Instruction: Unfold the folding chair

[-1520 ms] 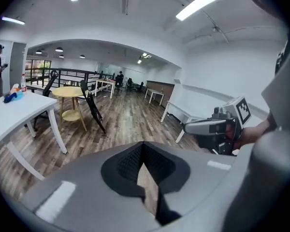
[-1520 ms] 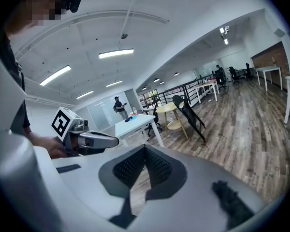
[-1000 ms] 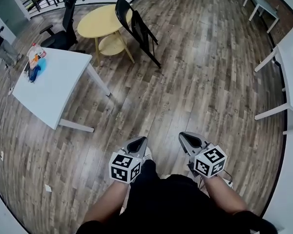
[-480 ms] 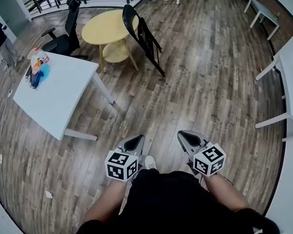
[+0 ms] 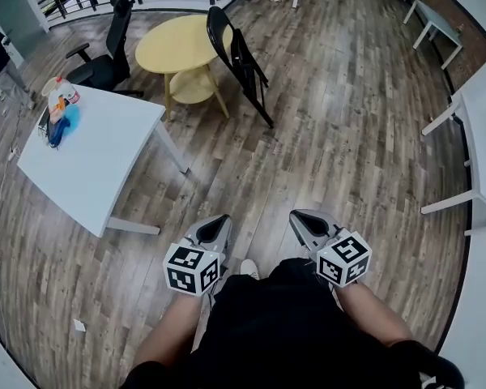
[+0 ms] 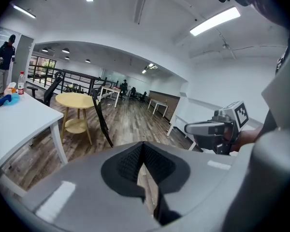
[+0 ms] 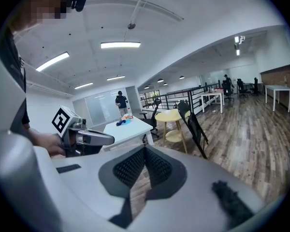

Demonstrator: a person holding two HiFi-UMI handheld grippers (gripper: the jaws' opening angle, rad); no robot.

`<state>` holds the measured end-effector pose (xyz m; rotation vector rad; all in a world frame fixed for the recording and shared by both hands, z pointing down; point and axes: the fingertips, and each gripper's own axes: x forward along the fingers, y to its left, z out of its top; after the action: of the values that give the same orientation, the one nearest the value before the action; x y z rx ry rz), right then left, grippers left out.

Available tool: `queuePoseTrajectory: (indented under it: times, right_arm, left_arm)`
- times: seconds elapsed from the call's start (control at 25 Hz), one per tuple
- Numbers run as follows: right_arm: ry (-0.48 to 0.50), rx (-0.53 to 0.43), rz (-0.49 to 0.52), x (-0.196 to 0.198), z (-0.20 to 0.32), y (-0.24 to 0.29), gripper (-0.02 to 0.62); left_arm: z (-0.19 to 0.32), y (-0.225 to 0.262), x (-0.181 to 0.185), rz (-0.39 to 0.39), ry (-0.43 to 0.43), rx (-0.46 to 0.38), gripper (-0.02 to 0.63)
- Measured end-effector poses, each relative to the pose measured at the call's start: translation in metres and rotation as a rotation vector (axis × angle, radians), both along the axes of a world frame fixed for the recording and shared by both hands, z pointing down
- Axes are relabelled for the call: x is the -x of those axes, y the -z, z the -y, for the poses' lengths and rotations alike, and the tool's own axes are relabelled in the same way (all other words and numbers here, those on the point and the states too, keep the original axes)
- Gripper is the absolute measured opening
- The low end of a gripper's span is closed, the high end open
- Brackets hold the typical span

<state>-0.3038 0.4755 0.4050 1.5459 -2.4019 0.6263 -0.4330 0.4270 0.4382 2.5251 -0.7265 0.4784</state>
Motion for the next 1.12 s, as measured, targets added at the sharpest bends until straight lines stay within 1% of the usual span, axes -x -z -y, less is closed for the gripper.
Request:
queuePoseTrajectory:
  times: [0.32,0.68,0.88,1.12]
  right_arm:
    - [-0.011,0.020,0.036,-0.003,0.017,-0.013,-0.005]
    - [-0.004,0.020,0.039,-0.017,0.051,-0.020,-0.005]
    - [0.002,0.026,0.037,-0.029,0.070,-0.024,-0.005]
    - [-0.020,0.033,0.043,-0.059,0.092,-0.030,-0.005]
  left_arm:
    - [0.001,-0.016,-0.005,0.009,-0.011,0.046,0.008]
    - [0.027,-0.022,-0.013,0.038,-0.004,0.032,0.008]
    - [0.049,-0.024,-0.031,0.041,-0.006,0.024,0.008]
    - [0.074,-0.027,-0.053,0.051,-0.005,0.023,0.008]
